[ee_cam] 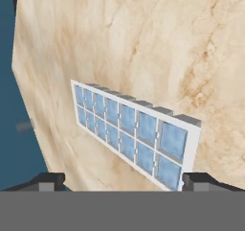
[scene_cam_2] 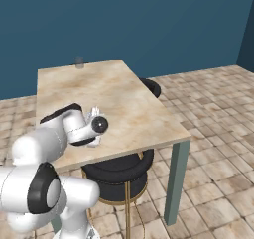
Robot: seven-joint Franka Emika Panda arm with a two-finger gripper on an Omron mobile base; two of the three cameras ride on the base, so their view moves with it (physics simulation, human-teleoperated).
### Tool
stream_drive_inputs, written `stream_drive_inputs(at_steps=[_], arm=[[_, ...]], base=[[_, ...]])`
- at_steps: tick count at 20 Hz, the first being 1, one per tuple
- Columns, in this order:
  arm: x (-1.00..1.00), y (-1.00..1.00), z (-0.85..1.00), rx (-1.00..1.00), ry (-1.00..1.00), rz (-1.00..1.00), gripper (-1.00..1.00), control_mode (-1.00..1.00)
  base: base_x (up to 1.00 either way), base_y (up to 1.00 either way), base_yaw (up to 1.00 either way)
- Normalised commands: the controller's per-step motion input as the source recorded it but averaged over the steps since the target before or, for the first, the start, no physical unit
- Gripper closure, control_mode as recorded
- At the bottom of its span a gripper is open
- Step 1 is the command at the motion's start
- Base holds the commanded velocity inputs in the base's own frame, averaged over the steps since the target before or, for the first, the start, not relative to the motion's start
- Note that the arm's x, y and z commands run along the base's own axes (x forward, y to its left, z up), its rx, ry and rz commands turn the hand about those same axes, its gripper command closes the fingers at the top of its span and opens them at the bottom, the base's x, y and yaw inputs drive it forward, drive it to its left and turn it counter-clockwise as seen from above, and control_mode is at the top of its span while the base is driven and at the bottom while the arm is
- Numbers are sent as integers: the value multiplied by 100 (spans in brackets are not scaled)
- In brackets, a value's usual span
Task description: Open the freezer door, pick up the ice cube tray from the freezer, and place it on the dining counter.
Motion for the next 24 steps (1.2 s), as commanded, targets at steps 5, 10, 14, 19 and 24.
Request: stream_drive_inputs(at_steps=[5,10,14,19,24], arm=[[-33,-10,76,0,19,0,-100,-100],[-28,-11,92,0,22,0,-100,-100],[-37,-9,99,0,20,0,-100,-100],[-66,-8,99,0,13,0,-100,-100],[-93,-3,83,0,11,0,-100,-100]], base=[[0,0,0],[0,0,0],[0,0,0],[0,0,0],[0,0,0]])
